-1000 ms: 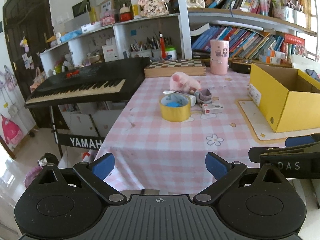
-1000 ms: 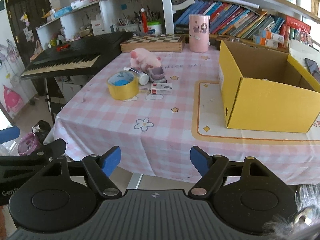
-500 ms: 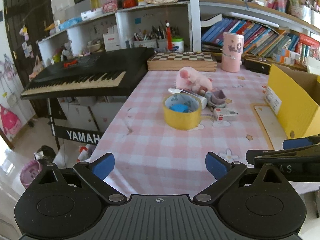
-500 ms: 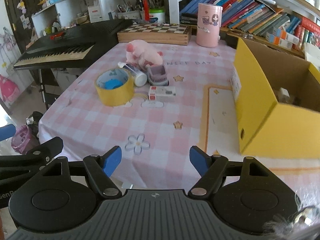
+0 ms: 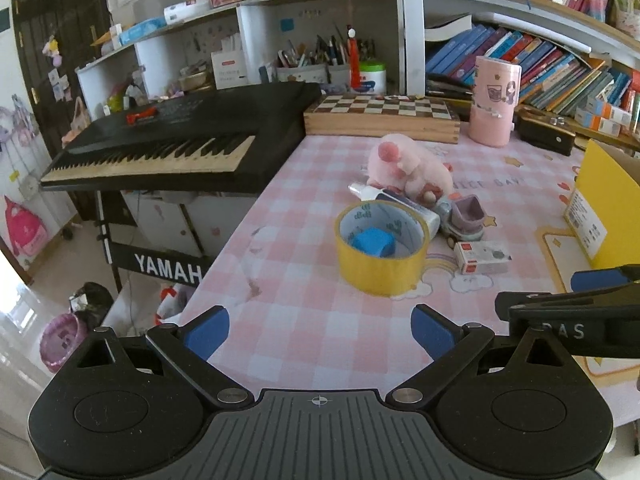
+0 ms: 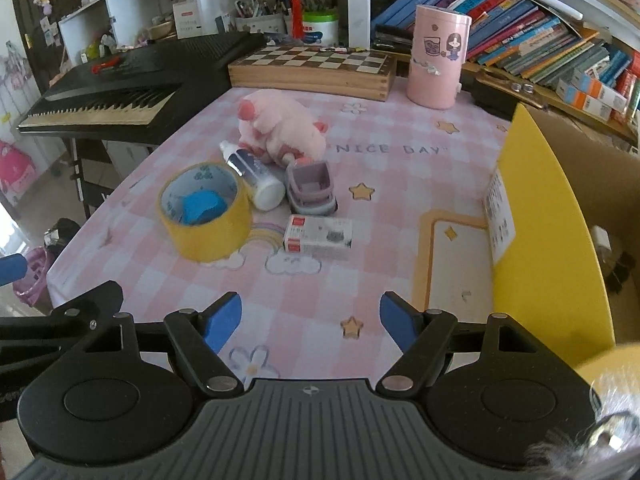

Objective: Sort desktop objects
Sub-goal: 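Move the left tool to the yellow tape roll while the right tool reaches the white staple box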

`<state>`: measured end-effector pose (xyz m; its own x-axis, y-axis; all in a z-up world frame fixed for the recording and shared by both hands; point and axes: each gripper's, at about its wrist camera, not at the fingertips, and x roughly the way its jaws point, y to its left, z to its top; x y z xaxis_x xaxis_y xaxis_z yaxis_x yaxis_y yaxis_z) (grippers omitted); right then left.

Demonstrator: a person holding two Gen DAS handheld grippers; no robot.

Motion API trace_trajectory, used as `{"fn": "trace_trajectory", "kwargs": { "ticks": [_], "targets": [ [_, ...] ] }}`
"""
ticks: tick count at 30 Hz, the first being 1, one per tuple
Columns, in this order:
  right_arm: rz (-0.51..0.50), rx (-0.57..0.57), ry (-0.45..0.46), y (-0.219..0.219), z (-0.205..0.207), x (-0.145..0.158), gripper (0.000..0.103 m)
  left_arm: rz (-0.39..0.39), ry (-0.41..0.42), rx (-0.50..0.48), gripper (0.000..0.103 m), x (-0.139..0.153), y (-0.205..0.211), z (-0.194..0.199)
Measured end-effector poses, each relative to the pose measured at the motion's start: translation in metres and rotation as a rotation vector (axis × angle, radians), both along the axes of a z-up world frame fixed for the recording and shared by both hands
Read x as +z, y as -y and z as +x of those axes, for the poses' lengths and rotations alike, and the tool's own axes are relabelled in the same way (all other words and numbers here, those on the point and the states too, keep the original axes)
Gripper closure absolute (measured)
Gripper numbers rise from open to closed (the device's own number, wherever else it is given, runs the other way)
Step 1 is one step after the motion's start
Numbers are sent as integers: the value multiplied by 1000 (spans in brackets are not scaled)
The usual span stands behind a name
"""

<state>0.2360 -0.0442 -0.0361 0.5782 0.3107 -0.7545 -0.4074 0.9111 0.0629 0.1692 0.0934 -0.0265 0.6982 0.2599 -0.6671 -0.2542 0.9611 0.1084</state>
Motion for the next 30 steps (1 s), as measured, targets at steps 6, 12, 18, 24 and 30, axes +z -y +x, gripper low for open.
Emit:
{"fn": "trace_trajectory", "kwargs": {
  "ticks": [6, 12, 18, 24, 30],
  "targets": [
    [10, 4, -47, -7, 28, -10, 25, 23, -24, 4, 4, -2, 1, 17],
    [-10, 19, -53, -17, 52, -20, 25, 32, -63, -6, 4, -8, 2, 31],
    [-30, 31, -93, -24, 73, -31, 25, 38, -96, -18, 4, -12, 3, 47],
    [-49, 77, -115, -35, 87, -39, 29, 22, -135, -8, 4, -18, -1, 60],
    [-80, 120, -67, -37, 91, -39, 50, 11, -140, -24, 4, -21, 1, 71]
  ]
}}
